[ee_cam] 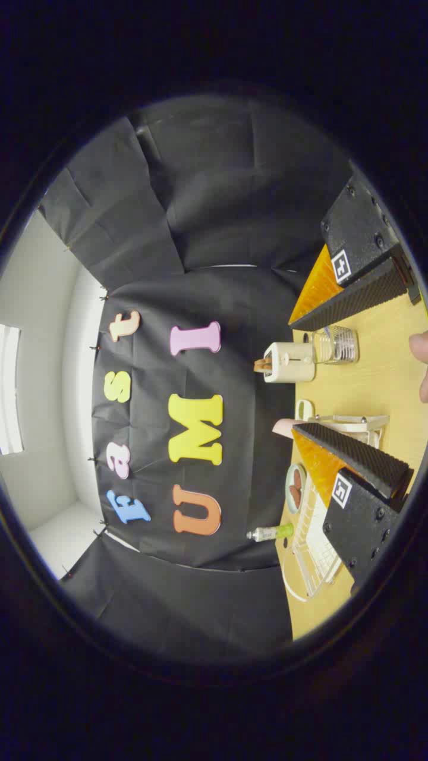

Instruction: Take the plate from the dish rack, then take the spoon from the basket and place it into the plate.

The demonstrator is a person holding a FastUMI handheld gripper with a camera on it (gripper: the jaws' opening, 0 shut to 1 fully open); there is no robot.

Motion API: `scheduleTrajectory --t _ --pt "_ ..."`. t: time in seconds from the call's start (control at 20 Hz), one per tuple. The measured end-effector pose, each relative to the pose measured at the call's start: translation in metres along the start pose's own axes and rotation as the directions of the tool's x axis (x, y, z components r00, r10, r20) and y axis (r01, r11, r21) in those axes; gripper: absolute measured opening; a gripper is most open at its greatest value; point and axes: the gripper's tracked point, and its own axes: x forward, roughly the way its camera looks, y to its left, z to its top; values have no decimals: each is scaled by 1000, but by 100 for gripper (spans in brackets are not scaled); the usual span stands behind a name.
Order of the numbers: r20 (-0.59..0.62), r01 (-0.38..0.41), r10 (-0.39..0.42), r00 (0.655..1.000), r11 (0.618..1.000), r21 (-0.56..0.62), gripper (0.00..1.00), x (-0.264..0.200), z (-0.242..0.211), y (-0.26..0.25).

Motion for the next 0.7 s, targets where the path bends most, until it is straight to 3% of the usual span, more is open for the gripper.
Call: scheduleTrajectory --t 0.7 --pt "-70 1 0 998 1000 9 100 9 -17 0"
